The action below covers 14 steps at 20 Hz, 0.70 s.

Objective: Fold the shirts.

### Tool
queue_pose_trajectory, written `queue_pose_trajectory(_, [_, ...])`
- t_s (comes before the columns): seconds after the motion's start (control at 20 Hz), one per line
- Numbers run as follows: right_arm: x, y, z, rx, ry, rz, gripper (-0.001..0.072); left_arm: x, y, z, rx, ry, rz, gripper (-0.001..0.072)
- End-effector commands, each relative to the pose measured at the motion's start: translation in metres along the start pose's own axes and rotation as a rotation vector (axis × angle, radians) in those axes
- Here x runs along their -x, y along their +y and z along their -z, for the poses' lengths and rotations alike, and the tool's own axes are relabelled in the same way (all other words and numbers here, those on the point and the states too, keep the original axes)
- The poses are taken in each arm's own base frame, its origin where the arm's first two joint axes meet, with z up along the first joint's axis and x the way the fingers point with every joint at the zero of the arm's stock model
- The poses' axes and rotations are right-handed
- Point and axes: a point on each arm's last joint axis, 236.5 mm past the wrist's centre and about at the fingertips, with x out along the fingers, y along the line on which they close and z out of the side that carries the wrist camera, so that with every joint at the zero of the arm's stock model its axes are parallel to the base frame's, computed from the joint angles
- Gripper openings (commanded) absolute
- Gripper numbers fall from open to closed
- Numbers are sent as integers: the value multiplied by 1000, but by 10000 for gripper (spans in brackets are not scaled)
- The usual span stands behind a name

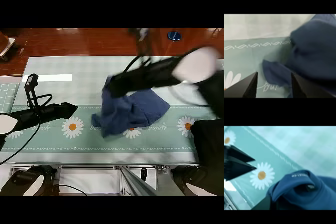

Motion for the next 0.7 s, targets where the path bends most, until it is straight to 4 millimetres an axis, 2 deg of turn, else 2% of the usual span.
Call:
queue_pose_trajectory(0.0, [-76, -9, 57, -176, 140, -23, 139, 0, 0, 1, 0, 3, 0, 506])
queue_pose_trajectory(0.05, [-82, -7, 60, -182, 154, -48, 347, -1, 0, 1, 1, 5, 0, 507])
queue_pose_trajectory(0.1, [-76, -12, 59, -149, 173, -49, 412, -1, 0, 1, 1, 5, 0, 506])
queue_pose_trajectory(0.15, [-62, -27, 54, -143, 190, -24, 412, 0, 0, 3, 0, 11, 2, 507])
queue_pose_trajectory(0.2, [-37, -51, 43, -144, 186, 26, 412, 0, -2, 8, 0, 33, 7, 507])
queue_pose_trajectory(0.25, [-5, -80, 28, -150, 152, 96, 412, 0, -3, 16, 0, 67, 14, 507])
queue_pose_trajectory(0.3, [36, -118, 15, -169, 95, 198, 412, 1, -5, 26, 0, 111, 22, 507])
queue_pose_trajectory(0.35, [80, -156, 8, -210, 32, 312, 412, 3, -7, 38, 0, 163, 32, 507])
queue_pose_trajectory(0.4, [129, -196, 14, -273, -20, 444, 412, 5, -10, 50, 1, 212, 41, 507])
queue_pose_trajectory(0.45, [170, -229, 28, -343, -62, 556, 412, 7, -11, 60, 0, 255, 49, 507])
queue_pose_trajectory(0.5, [205, -257, 51, -434, -103, 646, 411, 9, -11, 68, -2, 291, 50, 507])
queue_pose_trajectory(0.55, [225, -278, 79, -534, -129, 697, 410, 10, -8, 74, 11, 319, 34, 507])
queue_pose_trajectory(0.6, [234, -294, 114, -647, -140, 721, 405, 11, 2, 82, 45, 352, -7, 507])
queue_pose_trajectory(0.65, [231, -302, 149, -746, -128, 718, 406, 11, 13, 93, 86, 396, -55, 507])
